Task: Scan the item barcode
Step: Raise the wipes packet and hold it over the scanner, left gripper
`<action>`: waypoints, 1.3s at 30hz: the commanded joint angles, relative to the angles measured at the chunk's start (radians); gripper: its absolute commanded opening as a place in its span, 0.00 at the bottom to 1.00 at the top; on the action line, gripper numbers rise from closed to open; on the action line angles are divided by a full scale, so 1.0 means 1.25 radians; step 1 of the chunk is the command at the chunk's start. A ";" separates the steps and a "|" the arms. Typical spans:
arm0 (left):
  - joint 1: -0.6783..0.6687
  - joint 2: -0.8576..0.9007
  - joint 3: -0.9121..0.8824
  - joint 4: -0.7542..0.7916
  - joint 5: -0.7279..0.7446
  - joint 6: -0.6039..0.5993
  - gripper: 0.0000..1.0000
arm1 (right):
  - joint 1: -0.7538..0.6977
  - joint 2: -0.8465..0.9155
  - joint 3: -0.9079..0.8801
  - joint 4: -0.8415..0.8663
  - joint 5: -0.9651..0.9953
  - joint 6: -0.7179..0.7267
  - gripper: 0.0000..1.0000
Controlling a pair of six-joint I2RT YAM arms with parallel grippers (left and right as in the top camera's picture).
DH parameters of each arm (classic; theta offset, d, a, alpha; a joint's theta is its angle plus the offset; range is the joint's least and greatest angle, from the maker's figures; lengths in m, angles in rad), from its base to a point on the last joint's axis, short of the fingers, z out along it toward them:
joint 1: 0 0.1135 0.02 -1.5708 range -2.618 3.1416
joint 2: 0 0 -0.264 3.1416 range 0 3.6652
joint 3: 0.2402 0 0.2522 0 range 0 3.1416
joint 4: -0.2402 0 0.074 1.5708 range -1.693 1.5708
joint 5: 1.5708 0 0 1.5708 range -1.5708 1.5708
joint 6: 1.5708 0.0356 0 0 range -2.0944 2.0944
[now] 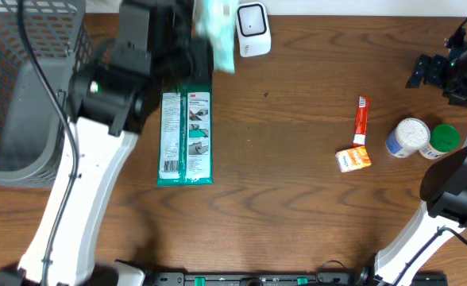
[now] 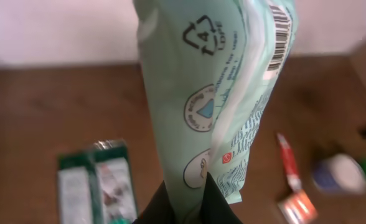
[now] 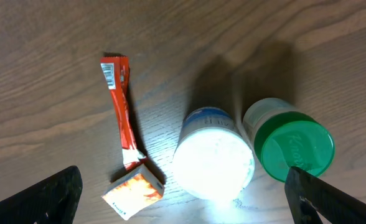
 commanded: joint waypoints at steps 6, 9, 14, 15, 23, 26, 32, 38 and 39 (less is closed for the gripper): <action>-0.030 0.242 0.183 0.104 -0.293 0.215 0.06 | 0.000 -0.016 0.009 -0.001 0.002 0.010 0.99; -0.046 0.306 0.183 0.186 -0.411 0.321 0.07 | 0.000 -0.016 0.009 -0.001 0.002 0.010 0.99; -0.051 0.418 0.183 0.331 -0.497 0.468 0.07 | 0.000 -0.016 0.009 -0.001 0.002 0.010 0.99; -0.051 0.443 0.183 0.360 -0.497 0.505 0.07 | 0.000 -0.016 0.009 -0.001 0.002 0.010 0.99; -0.051 0.599 0.183 0.593 -0.498 0.714 0.07 | 0.000 -0.016 0.009 -0.001 0.002 0.010 0.99; -0.054 0.646 0.183 0.667 -0.498 0.794 0.07 | 0.000 -0.016 0.009 -0.001 0.002 0.010 0.99; -0.055 0.722 0.183 0.737 -0.499 0.915 0.07 | 0.000 -0.016 0.009 -0.001 0.002 0.010 0.99; -0.055 0.759 0.182 0.781 -0.532 0.916 0.07 | 0.000 -0.016 0.009 -0.001 0.002 0.010 0.99; -0.056 0.759 0.179 0.778 -0.533 0.917 0.07 | 0.000 -0.016 0.009 -0.001 0.002 0.010 0.99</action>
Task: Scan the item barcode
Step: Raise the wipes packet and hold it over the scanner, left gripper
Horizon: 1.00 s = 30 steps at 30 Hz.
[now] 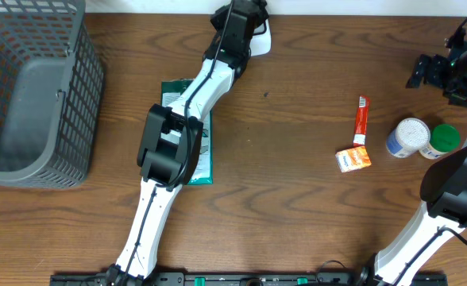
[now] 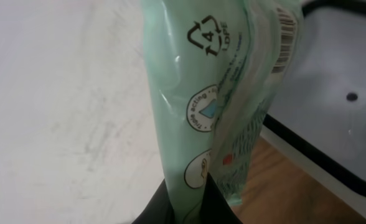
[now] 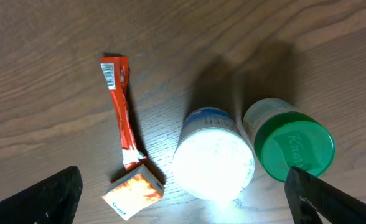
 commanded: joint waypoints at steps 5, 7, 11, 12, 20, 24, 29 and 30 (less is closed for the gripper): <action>-0.013 0.001 0.015 -0.052 -0.032 0.023 0.07 | 0.001 -0.016 0.009 -0.001 0.002 0.010 0.99; -0.019 0.001 0.015 -0.079 -0.032 0.023 0.07 | 0.000 -0.016 0.009 -0.001 0.002 0.010 0.99; -0.029 0.001 0.015 -0.114 -0.031 0.023 0.07 | 0.000 -0.016 0.009 -0.001 0.002 0.010 0.99; -0.030 0.001 0.014 -0.116 -0.031 0.023 0.07 | 0.000 -0.016 0.009 -0.001 0.002 0.010 0.99; -0.032 0.001 0.013 -0.124 -0.035 0.023 0.07 | 0.000 -0.016 0.009 -0.001 0.002 0.010 0.99; -0.032 0.001 0.013 -0.118 -0.034 0.024 0.07 | 0.000 -0.016 0.009 0.000 0.002 0.010 0.99; -0.031 -0.010 0.013 -0.065 -0.035 0.023 0.07 | 0.000 -0.016 0.009 -0.001 0.002 0.010 0.99; -0.032 -0.020 0.013 -0.059 -0.035 0.023 0.07 | 0.000 -0.016 0.009 -0.001 0.002 0.010 0.99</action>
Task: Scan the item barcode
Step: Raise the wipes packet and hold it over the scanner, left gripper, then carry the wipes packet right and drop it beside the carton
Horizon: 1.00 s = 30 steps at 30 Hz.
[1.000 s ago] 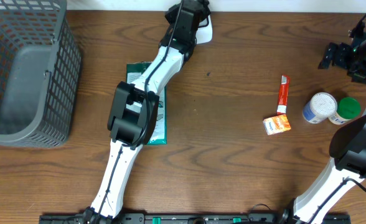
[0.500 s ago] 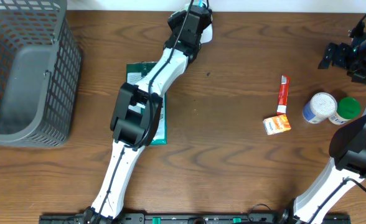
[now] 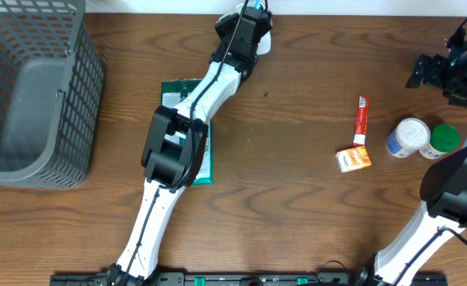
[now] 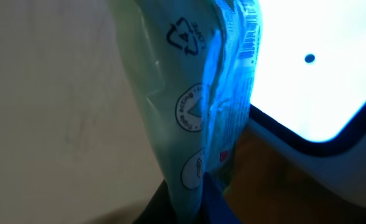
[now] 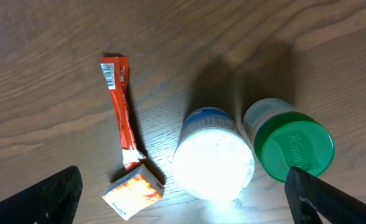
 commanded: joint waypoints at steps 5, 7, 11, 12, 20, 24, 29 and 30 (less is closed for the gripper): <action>-0.008 -0.118 0.013 0.011 0.010 -0.070 0.07 | 0.000 -0.016 0.009 -0.001 0.002 0.010 0.99; -0.011 -0.168 0.013 -0.028 0.011 -0.134 0.07 | 0.000 -0.016 0.009 -0.001 0.002 0.010 0.99; -0.027 -0.277 0.013 -0.225 0.052 -0.315 0.07 | 0.000 -0.016 0.009 -0.001 0.002 0.010 0.99; -0.033 -0.299 0.013 -0.288 0.089 -0.352 0.07 | 0.000 -0.016 0.009 0.000 0.002 0.010 0.99; -0.066 -0.366 0.006 -0.641 0.644 -0.691 0.07 | 0.000 -0.016 0.009 0.000 0.002 0.010 0.99; -0.089 -0.342 -0.049 -0.659 0.762 -0.832 0.07 | 0.000 -0.016 0.009 -0.001 0.002 0.010 0.99; -0.151 -0.293 -0.139 -0.616 0.784 -0.937 0.07 | 0.000 -0.016 0.009 -0.001 0.002 0.010 0.99; -0.164 -0.281 -0.150 -0.607 0.784 -0.953 0.07 | 0.000 -0.016 0.009 -0.001 0.002 0.010 0.99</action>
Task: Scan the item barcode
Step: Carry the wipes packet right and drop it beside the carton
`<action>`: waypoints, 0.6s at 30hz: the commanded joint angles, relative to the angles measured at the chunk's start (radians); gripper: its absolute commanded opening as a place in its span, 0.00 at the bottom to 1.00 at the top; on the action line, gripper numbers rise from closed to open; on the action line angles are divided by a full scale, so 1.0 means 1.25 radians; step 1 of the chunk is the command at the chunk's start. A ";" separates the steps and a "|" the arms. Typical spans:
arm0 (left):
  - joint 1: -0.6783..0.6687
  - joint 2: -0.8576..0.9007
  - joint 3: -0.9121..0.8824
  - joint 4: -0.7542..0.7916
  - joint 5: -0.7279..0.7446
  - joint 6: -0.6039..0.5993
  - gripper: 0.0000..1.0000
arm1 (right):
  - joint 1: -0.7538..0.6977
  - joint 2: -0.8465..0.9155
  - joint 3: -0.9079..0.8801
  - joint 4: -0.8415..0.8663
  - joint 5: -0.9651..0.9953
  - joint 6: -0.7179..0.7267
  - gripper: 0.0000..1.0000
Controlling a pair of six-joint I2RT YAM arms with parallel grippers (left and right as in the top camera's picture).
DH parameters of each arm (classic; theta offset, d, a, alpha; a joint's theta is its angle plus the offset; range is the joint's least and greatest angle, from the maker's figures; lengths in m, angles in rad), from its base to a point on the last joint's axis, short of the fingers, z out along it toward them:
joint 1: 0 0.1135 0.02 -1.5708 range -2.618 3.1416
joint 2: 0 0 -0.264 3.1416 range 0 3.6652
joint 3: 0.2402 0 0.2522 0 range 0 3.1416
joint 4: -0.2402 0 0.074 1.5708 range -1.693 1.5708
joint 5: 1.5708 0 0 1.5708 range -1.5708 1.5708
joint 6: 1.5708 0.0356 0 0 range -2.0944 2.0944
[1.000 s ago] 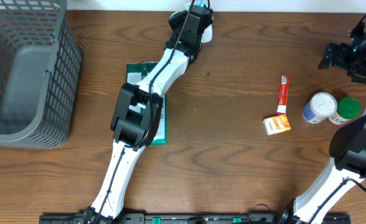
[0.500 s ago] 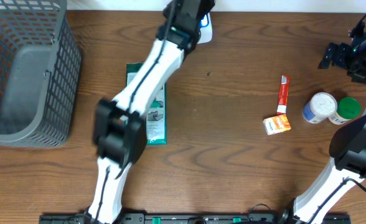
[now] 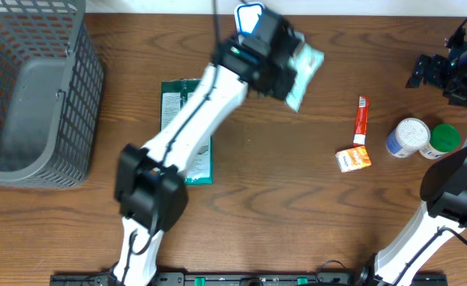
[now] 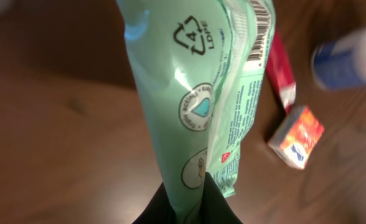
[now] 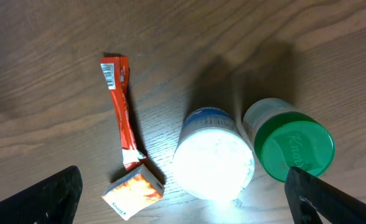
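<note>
My left gripper (image 4: 188, 200) is shut on the lower end of a pale green plastic pouch (image 4: 183, 93); a barcode (image 4: 261, 31) runs along the pouch's upper right edge. Seen from overhead, the pouch (image 3: 303, 65) hangs over the table just right of the white scanner (image 3: 248, 14), which stands at the back edge, partly hidden by the arm. My right gripper (image 5: 183, 196) is open, high above the bottles at the far right, with nothing between its fingers.
A grey mesh basket (image 3: 27, 87) stands at the left. A flat green package (image 3: 184, 131) lies beneath the left arm. At the right lie a red tube (image 3: 361, 119), a small orange box (image 3: 353, 159), a white-lidded bottle (image 3: 408, 137) and a green-lidded bottle (image 3: 441, 140).
The left gripper has moved the pouch away from the scanner's face, to the right and out over the table. The blue light is gone from the pouch. The right arm has not moved.
The left gripper first held the pouch up above the table, left of the scanner. Then the pouch was close in front of the scanner, and a moment later it was lit blue there. Now it hangs right of the scanner, over the wood.
</note>
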 commanded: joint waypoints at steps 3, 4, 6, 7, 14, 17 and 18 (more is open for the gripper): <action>-0.084 0.079 -0.053 0.041 0.082 -0.168 0.07 | 0.000 -0.016 0.009 -0.001 0.002 0.010 0.99; -0.100 0.097 -0.053 0.049 0.082 -0.183 0.07 | 0.000 -0.016 0.009 -0.001 0.002 0.010 0.99; -0.130 0.128 -0.053 0.075 0.082 -0.204 0.07 | 0.000 -0.016 0.009 0.000 0.002 0.010 0.99; -0.144 0.139 -0.053 0.089 0.082 -0.216 0.07 | 0.000 -0.016 0.009 -0.001 0.002 0.010 0.99; -0.239 0.213 -0.053 0.201 0.083 -0.271 0.17 | 0.000 -0.016 0.009 -0.001 0.002 0.010 0.99; -0.255 0.208 -0.053 0.236 0.083 -0.270 0.58 | 0.000 -0.016 0.009 -0.001 0.002 0.010 0.99; -0.255 0.204 -0.051 0.241 0.082 -0.268 0.64 | 0.000 -0.016 0.009 0.000 0.002 0.010 0.99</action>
